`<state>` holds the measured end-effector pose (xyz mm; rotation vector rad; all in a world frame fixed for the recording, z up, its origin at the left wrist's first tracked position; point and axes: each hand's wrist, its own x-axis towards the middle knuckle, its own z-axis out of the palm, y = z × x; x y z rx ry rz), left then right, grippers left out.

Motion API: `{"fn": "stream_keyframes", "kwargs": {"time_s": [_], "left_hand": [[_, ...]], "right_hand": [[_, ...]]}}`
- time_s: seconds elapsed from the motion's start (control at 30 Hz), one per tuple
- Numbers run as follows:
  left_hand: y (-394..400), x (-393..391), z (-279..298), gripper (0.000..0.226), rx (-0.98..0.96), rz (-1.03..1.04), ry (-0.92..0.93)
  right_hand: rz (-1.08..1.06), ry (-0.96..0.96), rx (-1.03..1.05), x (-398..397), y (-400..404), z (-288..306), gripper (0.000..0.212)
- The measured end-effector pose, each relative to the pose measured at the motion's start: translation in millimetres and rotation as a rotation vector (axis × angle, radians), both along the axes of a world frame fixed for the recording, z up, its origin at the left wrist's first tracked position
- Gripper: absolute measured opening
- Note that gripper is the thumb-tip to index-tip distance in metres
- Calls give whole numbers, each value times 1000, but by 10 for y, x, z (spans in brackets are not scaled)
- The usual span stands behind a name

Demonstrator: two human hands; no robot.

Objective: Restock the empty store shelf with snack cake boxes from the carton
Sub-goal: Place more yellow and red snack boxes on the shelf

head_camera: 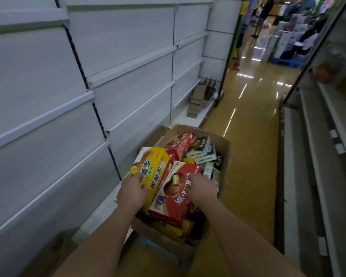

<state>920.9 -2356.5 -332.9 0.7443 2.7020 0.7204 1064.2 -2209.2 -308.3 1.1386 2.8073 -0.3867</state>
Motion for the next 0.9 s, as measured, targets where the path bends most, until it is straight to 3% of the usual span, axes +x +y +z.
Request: {"fn": "stream_keyframes", "kwargs": {"time_s": [0.3,0.4,0.53,0.67,0.9], "left_hand": [[17,-647,-243,40,-22,85,-101],[35,-827,-315,45,-75,7,-85],[45,-1132,-448,50,-161,-134,-90],[149,-1369,-597,59,-127,-173,-310],[290,-1420,-813,56,-55,-234,-518]], "right_hand": [[66,5,-47,-797,-98,-362,35],[42,-21,-70,-982,-171,-512,36],[-163,54,-172,-1222,-301,-667,38],[-373,139,-218,-1411,-394,-699,48],[-504,48,-285,-1543,-571,-664,66]]}}
